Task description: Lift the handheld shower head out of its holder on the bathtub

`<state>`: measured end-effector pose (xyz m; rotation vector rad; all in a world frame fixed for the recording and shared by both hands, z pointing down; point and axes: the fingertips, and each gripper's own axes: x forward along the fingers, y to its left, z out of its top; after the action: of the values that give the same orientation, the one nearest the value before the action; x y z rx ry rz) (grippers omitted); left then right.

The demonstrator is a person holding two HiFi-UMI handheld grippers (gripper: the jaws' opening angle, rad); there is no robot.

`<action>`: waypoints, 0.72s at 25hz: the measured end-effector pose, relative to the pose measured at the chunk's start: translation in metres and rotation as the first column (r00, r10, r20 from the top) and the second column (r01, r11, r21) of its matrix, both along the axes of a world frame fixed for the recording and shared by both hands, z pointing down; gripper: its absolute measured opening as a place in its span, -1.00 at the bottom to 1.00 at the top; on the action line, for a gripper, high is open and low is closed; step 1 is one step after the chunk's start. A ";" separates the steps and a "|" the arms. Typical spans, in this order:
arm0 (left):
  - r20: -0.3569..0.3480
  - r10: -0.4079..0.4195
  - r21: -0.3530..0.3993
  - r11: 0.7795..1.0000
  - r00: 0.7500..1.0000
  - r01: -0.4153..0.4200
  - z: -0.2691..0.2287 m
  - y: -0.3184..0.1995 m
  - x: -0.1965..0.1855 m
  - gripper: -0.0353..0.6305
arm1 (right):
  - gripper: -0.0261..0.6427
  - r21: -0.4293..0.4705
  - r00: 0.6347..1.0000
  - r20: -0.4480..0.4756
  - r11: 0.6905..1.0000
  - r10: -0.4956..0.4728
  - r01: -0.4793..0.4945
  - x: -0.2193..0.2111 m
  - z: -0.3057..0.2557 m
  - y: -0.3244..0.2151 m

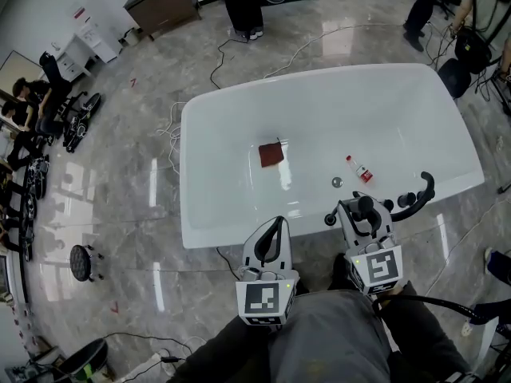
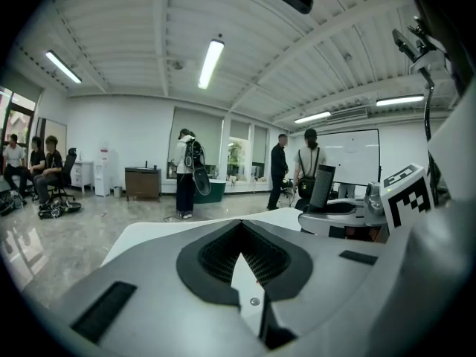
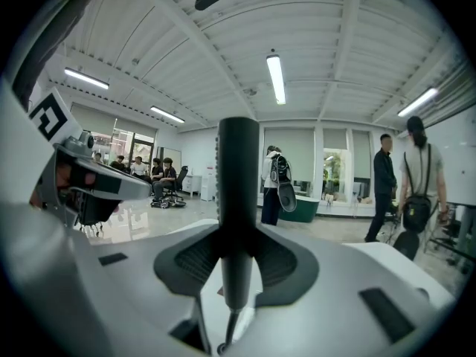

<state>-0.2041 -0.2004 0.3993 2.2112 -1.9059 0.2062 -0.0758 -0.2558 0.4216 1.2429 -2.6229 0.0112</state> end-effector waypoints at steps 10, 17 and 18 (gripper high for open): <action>-0.041 0.066 -0.014 0.998 0.997 -0.066 0.009 0.029 -0.008 -0.88 | -0.50 0.098 0.997 0.040 0.993 0.062 -0.066 -0.004 -0.051 0.024; -0.046 0.046 -0.014 0.999 0.998 -0.047 -0.002 0.047 -0.003 -0.88 | -0.50 0.198 0.991 0.115 0.976 0.067 -0.089 0.016 -0.129 0.054; -0.046 0.043 -0.009 0.999 0.998 -0.043 -0.003 0.051 0.000 -0.88 | -0.50 0.214 0.990 0.129 0.973 0.064 -0.090 0.019 -0.137 0.060</action>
<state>-0.2042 -0.1497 0.3958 2.2321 -1.8306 0.1704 -0.0565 -0.1959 0.2847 1.4586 -2.7373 -0.2018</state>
